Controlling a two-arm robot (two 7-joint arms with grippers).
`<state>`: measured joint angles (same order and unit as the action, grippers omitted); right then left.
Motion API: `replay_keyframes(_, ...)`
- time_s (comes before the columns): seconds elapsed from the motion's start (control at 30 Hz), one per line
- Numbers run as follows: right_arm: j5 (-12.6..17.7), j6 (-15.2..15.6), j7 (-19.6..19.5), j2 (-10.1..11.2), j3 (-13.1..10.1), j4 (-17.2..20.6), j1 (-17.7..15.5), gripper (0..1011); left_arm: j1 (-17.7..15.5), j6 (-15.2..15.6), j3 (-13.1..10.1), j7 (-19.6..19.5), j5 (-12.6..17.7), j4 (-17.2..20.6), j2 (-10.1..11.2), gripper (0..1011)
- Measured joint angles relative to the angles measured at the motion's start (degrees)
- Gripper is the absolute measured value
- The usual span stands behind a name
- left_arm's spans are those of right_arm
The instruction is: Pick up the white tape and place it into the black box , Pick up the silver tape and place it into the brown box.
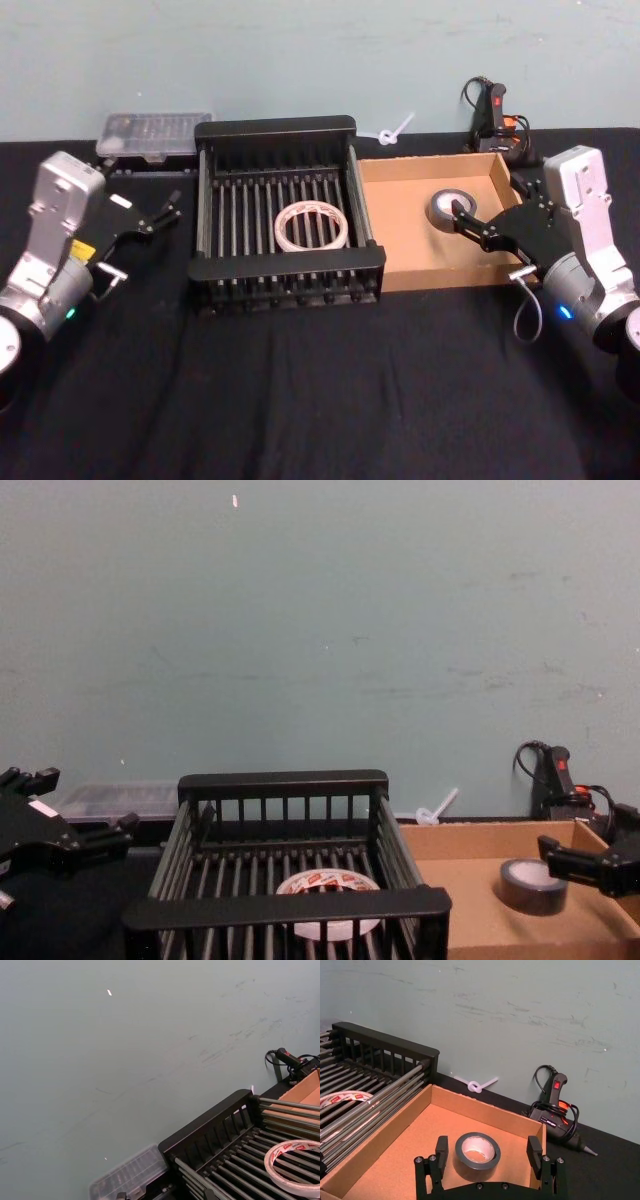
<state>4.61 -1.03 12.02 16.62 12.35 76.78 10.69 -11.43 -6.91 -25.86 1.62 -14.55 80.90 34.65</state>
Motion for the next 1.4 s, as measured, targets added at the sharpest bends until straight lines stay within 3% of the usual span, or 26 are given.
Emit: replay_keyframes(1.4,0.1,0.0,0.0,0.0,0.0,0.0,0.0,1002,0.0,0.0,0.0,0.0,0.0,0.0,0.0,1001)
